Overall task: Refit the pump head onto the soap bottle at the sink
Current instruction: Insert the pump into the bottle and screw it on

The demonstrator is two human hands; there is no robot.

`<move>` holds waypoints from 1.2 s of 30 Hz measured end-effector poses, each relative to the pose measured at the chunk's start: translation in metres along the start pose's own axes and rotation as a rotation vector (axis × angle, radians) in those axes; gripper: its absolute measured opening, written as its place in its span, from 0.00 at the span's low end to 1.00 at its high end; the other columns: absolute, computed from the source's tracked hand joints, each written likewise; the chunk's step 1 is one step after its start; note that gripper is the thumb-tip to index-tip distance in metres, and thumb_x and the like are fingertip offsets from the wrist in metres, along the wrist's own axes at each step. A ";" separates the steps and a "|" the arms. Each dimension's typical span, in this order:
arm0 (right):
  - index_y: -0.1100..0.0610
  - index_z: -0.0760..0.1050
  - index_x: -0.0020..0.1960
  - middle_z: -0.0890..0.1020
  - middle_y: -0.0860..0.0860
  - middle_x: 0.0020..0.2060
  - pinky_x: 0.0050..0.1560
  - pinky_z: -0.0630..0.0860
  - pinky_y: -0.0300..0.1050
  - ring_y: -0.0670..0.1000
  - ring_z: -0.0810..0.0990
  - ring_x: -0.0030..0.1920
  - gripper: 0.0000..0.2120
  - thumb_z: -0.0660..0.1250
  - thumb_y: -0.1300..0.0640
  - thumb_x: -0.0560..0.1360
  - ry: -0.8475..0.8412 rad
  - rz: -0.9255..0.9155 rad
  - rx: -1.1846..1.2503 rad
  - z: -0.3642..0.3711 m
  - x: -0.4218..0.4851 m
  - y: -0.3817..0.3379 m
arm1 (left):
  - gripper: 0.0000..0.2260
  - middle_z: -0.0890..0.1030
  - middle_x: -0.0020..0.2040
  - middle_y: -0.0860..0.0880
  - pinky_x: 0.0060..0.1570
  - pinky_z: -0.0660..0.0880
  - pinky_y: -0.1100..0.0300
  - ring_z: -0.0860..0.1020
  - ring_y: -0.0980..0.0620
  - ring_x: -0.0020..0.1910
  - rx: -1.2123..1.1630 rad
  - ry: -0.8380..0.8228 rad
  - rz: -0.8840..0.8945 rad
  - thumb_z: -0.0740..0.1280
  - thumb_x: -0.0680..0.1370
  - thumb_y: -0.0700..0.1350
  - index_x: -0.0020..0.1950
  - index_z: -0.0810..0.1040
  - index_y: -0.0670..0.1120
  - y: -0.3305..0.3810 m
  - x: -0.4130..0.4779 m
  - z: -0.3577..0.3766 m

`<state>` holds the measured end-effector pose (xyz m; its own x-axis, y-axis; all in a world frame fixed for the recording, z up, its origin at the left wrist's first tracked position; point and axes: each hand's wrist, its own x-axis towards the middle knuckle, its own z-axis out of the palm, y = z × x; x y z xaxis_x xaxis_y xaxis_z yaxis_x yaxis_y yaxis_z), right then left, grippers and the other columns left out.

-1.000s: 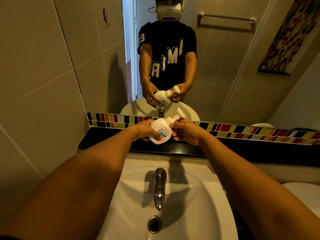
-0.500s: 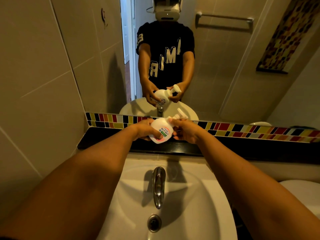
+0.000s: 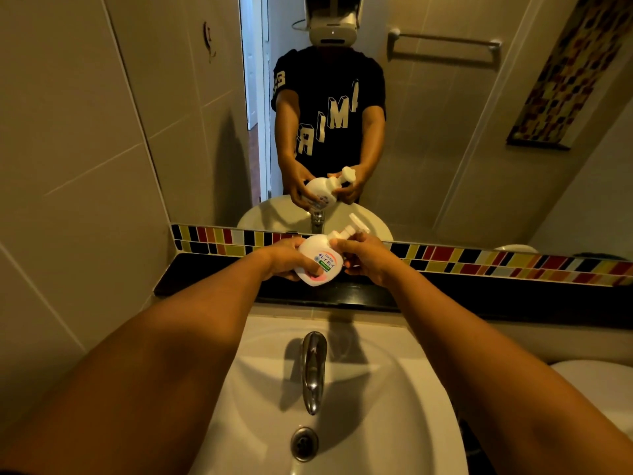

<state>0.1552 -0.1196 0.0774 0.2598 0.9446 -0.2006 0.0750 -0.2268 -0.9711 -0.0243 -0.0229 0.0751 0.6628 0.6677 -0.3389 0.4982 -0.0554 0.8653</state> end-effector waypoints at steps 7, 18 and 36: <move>0.54 0.77 0.51 0.81 0.51 0.37 0.36 0.73 0.44 0.50 0.77 0.35 0.20 0.70 0.39 0.71 0.012 -0.064 -0.143 0.001 -0.003 -0.008 | 0.25 0.82 0.59 0.44 0.57 0.80 0.46 0.82 0.44 0.58 -0.058 -0.102 -0.052 0.77 0.70 0.44 0.65 0.75 0.47 0.000 -0.004 -0.003; 0.55 0.76 0.45 0.84 0.51 0.36 0.31 0.78 0.36 0.46 0.85 0.34 0.08 0.71 0.50 0.75 0.114 -0.189 -0.173 0.008 -0.005 -0.013 | 0.18 0.85 0.55 0.44 0.50 0.82 0.52 0.83 0.44 0.55 -0.180 -0.250 -0.120 0.74 0.73 0.42 0.62 0.78 0.48 0.005 -0.011 -0.001; 0.48 0.74 0.44 0.85 0.55 0.45 0.53 0.81 0.60 0.57 0.85 0.47 0.18 0.73 0.40 0.60 0.333 -0.064 -0.135 0.001 0.012 0.007 | 0.29 0.82 0.59 0.46 0.49 0.81 0.54 0.81 0.47 0.53 0.267 0.194 0.142 0.79 0.65 0.54 0.63 0.75 0.48 -0.005 0.013 0.039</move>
<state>0.1581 -0.1093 0.0680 0.5480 0.8340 -0.0648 0.2222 -0.2198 -0.9499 0.0039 -0.0432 0.0523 0.6298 0.7668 -0.1237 0.5546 -0.3324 0.7628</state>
